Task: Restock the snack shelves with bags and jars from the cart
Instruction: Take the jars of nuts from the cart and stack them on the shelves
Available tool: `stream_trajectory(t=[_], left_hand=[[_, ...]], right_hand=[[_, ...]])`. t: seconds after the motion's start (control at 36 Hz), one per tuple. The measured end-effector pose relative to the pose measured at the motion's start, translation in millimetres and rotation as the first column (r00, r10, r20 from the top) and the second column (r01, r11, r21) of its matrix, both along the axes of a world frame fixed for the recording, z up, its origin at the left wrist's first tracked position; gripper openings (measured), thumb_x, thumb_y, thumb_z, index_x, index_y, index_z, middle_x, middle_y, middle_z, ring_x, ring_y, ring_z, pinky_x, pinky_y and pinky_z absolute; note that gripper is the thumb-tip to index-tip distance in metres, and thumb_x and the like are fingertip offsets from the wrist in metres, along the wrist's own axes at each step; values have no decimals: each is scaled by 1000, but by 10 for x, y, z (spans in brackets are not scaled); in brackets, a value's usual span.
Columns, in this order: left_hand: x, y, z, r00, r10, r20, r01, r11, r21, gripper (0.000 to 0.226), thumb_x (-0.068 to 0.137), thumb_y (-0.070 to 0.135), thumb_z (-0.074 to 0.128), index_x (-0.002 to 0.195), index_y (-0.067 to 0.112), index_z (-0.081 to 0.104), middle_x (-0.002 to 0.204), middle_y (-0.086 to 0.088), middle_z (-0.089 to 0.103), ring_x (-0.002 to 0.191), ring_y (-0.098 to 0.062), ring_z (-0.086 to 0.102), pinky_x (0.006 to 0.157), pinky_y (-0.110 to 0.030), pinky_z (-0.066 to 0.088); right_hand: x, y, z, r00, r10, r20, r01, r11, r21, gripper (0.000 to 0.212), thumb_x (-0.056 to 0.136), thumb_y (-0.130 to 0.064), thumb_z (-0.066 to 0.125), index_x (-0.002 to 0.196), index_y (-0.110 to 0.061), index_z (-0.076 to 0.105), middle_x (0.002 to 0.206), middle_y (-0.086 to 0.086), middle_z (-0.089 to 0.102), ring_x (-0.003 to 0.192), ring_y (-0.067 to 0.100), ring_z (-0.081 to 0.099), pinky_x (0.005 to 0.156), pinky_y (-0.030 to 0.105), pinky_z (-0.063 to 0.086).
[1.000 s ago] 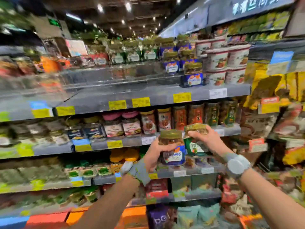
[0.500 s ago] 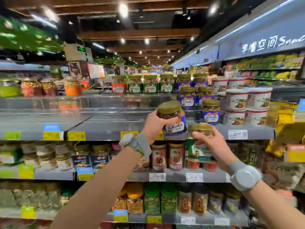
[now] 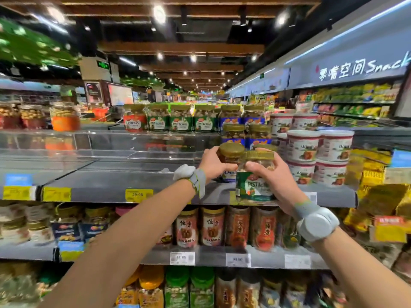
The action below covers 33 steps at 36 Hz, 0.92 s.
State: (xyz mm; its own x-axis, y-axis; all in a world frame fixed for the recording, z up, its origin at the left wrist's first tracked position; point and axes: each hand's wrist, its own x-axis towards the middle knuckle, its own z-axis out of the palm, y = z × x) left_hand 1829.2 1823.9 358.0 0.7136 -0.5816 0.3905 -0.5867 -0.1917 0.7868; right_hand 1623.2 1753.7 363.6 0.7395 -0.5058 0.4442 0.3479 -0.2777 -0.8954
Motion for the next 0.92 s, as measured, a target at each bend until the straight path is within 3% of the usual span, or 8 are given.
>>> stream_trajectory(t=[0.11,0.22,0.39,0.5,0.61,0.72,0.83,0.92], left_hand=[[22,-138,-27,1000,10,1,-10,1000,-22,64,72,25,89,127,10,61,117,-8,67,107,-23,65,95,-37,55],[55,-227,-38,999,13,32,-14,999,40,71,68,44,85,127,14,60,119,-6,67,107,-22,65,98,-44,54],[45,-264,-59,995,61,80,-67,995,74,70,80,39,83,137,13,52,130,-5,64,118,-24,61,103,-42,49],[-6,-248,-59,987,81,141,-106,977,187,93,68,41,90,143,14,42,134,-8,57,123,-27,57,103,-43,48],[-82,-239,-48,976,96,194,-142,960,241,99,69,46,90,146,14,36,137,-11,50,125,-29,53,102,-41,47],[-100,-203,-62,978,91,188,-134,962,236,103,68,47,90,148,15,33,139,-11,50,127,-29,53,104,-41,46],[-139,-217,-84,974,104,199,-154,955,253,107,71,48,88,151,15,27,141,-12,51,128,-31,53,103,-41,46],[-164,-144,-20,981,115,155,-152,955,253,108,77,48,83,156,14,16,153,-16,35,136,-34,45,108,-44,43]], right_hand=[[44,-81,22,999,32,9,-32,999,7,69,74,-33,85,134,-24,53,117,-4,72,102,10,71,76,20,55],[72,-152,33,999,44,9,-44,999,-7,71,72,-35,85,134,-24,53,117,-4,71,100,7,71,73,17,55],[86,-260,59,997,74,0,-74,997,0,67,73,-32,83,133,-24,54,114,-3,73,97,12,73,73,23,58],[69,-340,29,997,73,-11,-72,997,18,70,71,-36,87,132,-23,54,113,0,74,101,21,73,83,40,59],[22,-410,25,998,70,-2,-70,997,34,66,71,-38,86,128,-23,56,113,3,74,102,25,72,89,48,58],[-10,-443,11,998,68,-15,-68,997,30,73,67,-44,89,129,-24,56,114,2,73,103,24,72,89,47,57],[-36,-451,25,998,66,-24,-65,997,43,66,66,-41,85,124,-24,58,112,4,74,98,26,73,85,47,59],[-21,-422,80,997,73,-20,-72,996,43,63,66,-41,84,121,-24,58,109,4,75,95,25,74,81,45,60]])
